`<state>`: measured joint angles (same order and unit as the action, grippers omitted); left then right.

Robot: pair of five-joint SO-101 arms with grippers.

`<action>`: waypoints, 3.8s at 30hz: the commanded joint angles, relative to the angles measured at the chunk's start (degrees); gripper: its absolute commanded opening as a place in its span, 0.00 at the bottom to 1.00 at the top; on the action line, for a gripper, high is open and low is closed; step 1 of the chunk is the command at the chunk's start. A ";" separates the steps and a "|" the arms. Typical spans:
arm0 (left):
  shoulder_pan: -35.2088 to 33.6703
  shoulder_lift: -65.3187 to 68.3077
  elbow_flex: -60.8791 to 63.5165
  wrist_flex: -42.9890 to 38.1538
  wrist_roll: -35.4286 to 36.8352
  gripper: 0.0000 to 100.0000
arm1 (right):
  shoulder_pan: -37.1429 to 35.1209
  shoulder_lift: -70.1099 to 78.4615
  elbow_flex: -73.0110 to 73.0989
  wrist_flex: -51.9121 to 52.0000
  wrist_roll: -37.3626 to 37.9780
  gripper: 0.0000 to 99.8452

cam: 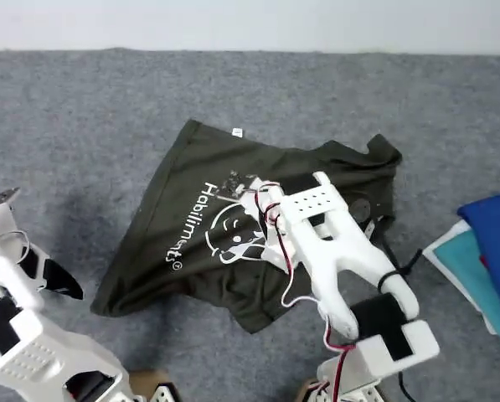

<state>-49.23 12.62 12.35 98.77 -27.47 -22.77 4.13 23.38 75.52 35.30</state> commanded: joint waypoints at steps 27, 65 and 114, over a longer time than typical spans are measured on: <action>-0.35 -3.16 -0.22 1.93 0.70 0.26 | 2.86 -12.62 0.53 18.42 -0.26 0.01; 12.57 -5.54 -0.13 2.02 -33.32 0.19 | 34.33 -58.24 26.37 20.97 20.84 0.35; 37.71 -20.04 36.44 -8.53 -25.14 0.01 | 34.59 -57.98 26.46 10.68 3.43 0.35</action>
<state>-10.90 -5.05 48.84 81.89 -49.27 11.16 -53.36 50.29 87.21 39.25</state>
